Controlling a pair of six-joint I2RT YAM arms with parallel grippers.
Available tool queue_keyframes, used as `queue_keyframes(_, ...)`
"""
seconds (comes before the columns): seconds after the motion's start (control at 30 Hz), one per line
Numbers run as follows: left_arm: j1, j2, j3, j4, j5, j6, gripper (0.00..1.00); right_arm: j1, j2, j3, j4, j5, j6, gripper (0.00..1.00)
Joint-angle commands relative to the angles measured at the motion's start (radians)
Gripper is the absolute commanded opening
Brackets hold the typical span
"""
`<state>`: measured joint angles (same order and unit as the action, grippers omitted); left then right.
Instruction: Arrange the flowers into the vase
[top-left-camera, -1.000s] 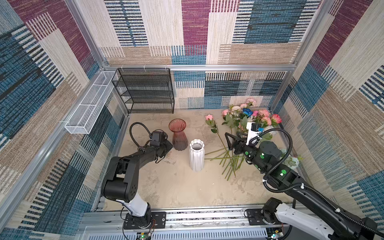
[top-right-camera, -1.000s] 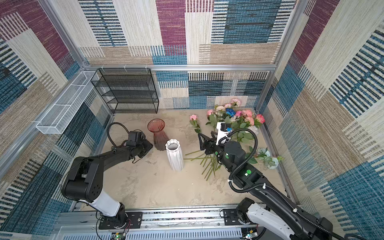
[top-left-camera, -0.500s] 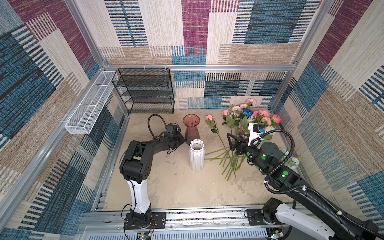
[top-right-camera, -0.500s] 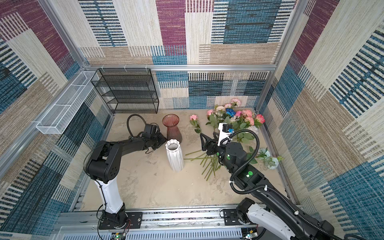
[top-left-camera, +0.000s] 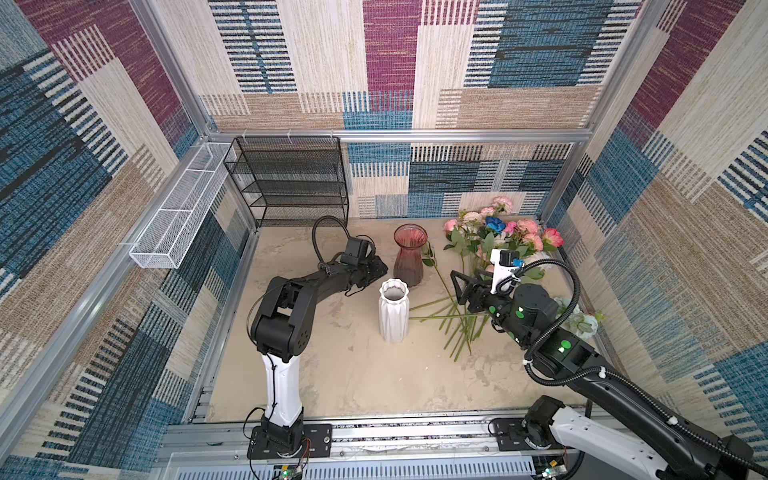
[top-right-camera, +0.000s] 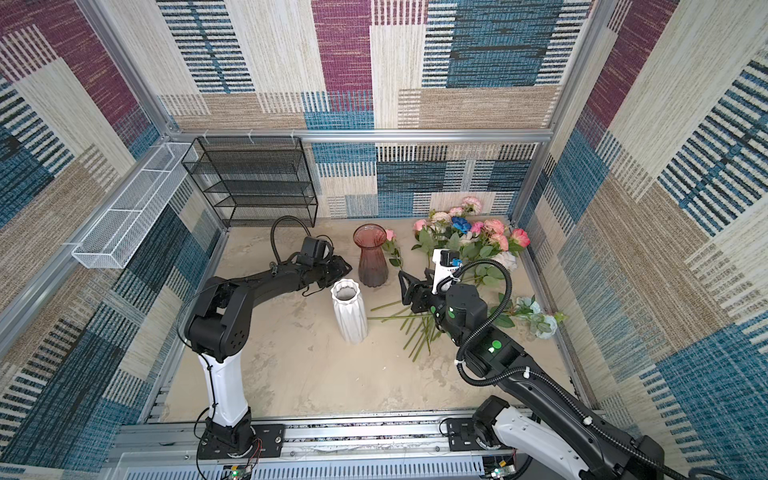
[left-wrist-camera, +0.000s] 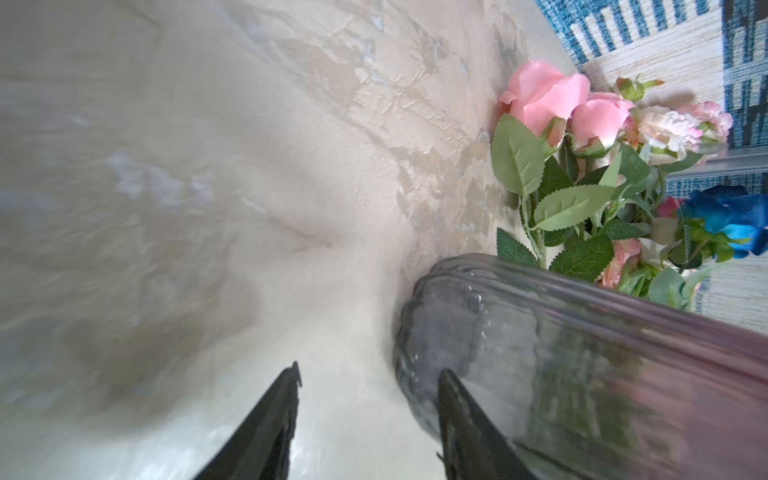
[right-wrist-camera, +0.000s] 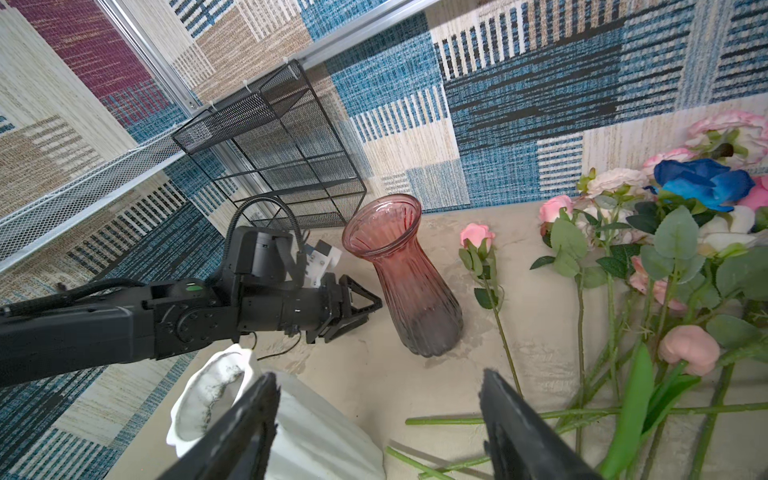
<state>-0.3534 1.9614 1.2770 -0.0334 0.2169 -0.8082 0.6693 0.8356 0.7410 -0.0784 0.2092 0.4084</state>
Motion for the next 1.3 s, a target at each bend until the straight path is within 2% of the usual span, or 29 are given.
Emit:
queue_keyframes(0.0, 0.039, -0.109, -0.087, 0.034, -0.010, -0.024, 0.58, -0.009, 0.016, 0.010, -0.029, 0.008, 0.043, 0.78)
queue_keyframes(0.13, 0.087, -0.288, -0.238, 0.072, 0.002, -0.071, 0.62, -0.083, 0.053, 0.011, -0.063, -0.039, 0.089, 0.77)
queue_keyframes(0.33, 0.096, -0.569, -0.421, 0.055, 0.019, -0.107, 0.71, -0.284, 0.150, -0.006, -0.077, -0.188, 0.144, 0.69)
queue_keyframes(0.47, 0.096, -0.748, -0.544, 0.031, 0.035, -0.127, 0.73, -0.422, 0.246, -0.018, -0.064, -0.299, 0.177, 0.62)
queue_keyframes(0.57, 0.096, -0.876, -0.634, 0.004, 0.040, -0.143, 0.74, -0.475, 0.296, -0.053, -0.067, -0.328, 0.234, 0.56)
queue_keyframes(0.73, 0.094, -1.038, -0.757, -0.035, 0.038, -0.169, 0.70, -0.499, 0.208, -0.174, -0.057, -0.340, 0.373, 0.60)
queue_keyframes(0.93, 0.093, -1.122, -0.849, -0.023, 0.047, -0.194, 0.69, -0.532, 0.124, -0.300, -0.053, -0.352, 0.514, 0.60)
queue_keyframes(1.07, 0.093, -1.114, -0.854, -0.023, 0.058, -0.185, 0.69, -0.581, 0.140, -0.376, 0.050, -0.423, 0.595, 0.60)
queue_keyframes(1.27, 0.094, -1.107, -0.865, -0.018, 0.081, -0.186, 0.68, -0.608, 0.199, -0.407, 0.147, -0.440, 0.659, 0.59)
